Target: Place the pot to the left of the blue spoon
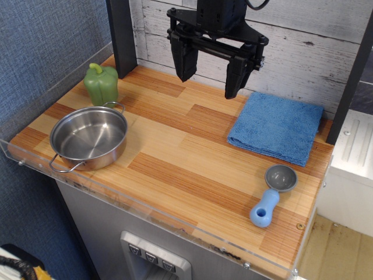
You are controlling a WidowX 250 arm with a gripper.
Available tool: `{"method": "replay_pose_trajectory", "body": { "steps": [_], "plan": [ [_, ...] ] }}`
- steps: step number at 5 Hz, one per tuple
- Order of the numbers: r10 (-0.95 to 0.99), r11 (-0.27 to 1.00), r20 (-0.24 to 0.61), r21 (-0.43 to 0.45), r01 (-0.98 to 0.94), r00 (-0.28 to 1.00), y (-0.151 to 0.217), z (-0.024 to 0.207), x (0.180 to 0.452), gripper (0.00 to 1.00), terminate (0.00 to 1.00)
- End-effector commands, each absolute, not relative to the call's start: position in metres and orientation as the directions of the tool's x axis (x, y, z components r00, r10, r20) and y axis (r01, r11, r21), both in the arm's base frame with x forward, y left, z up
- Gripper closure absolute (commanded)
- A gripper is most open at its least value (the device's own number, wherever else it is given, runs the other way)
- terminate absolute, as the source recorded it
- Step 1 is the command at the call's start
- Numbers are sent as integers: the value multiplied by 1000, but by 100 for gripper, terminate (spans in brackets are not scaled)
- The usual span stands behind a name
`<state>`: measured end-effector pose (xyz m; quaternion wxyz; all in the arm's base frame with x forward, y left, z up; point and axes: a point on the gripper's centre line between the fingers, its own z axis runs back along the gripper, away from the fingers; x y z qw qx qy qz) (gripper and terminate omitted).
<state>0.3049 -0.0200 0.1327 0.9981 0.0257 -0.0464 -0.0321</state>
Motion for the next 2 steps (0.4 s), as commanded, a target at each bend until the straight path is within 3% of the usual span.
{"method": "replay_pose_trajectory", "body": {
  "steps": [1, 2],
  "plan": [
    [-66, 997, 91, 54, 62, 994, -20, 133, 305, 0, 0],
    [6, 1000, 45, 17, -7, 999, -1, 117, 293, 0, 0]
  ]
}}
